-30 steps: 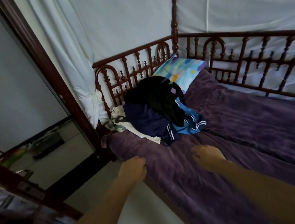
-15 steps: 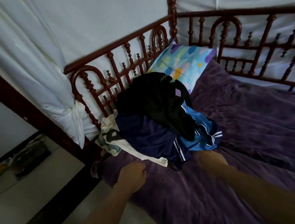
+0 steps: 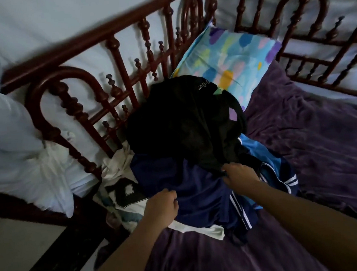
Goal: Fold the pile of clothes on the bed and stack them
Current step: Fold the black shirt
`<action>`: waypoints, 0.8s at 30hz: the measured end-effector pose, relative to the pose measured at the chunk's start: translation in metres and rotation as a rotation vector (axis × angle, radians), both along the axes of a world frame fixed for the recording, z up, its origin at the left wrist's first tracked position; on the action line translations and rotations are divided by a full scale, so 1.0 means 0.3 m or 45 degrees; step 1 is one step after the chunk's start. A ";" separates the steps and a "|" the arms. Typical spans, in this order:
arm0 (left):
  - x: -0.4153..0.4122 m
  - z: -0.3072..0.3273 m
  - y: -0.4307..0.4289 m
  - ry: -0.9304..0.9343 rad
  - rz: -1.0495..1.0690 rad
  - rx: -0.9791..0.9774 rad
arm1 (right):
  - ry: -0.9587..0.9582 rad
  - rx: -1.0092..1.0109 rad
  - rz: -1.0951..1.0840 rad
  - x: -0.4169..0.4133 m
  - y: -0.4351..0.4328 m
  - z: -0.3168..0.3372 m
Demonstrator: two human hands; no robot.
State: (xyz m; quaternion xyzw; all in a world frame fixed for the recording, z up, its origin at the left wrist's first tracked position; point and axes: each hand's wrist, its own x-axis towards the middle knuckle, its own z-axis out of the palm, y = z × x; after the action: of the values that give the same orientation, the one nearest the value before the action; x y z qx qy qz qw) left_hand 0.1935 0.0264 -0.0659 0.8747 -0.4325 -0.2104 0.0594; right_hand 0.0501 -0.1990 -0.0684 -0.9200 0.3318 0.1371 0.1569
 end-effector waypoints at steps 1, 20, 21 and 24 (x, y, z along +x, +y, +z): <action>0.054 -0.018 -0.006 0.001 0.009 -0.021 | -0.020 0.004 0.008 0.089 -0.015 -0.025; 0.452 -0.093 -0.217 -0.156 0.160 -0.250 | -0.125 0.146 -0.365 -0.119 0.150 -0.193; 0.441 -0.108 -0.235 -0.114 0.096 -0.199 | 0.037 0.171 -0.327 -0.194 0.171 -0.229; 0.346 -0.173 -0.267 -0.051 -0.222 0.023 | 0.407 0.253 -0.196 -0.354 0.195 -0.317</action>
State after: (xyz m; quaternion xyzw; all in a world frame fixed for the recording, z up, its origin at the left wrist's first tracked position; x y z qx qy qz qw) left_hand 0.2973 -0.0536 -0.1177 0.8382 -0.5064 -0.2010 0.0243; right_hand -0.0560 -0.1405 -0.1634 -0.8385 0.4066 0.3011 0.2024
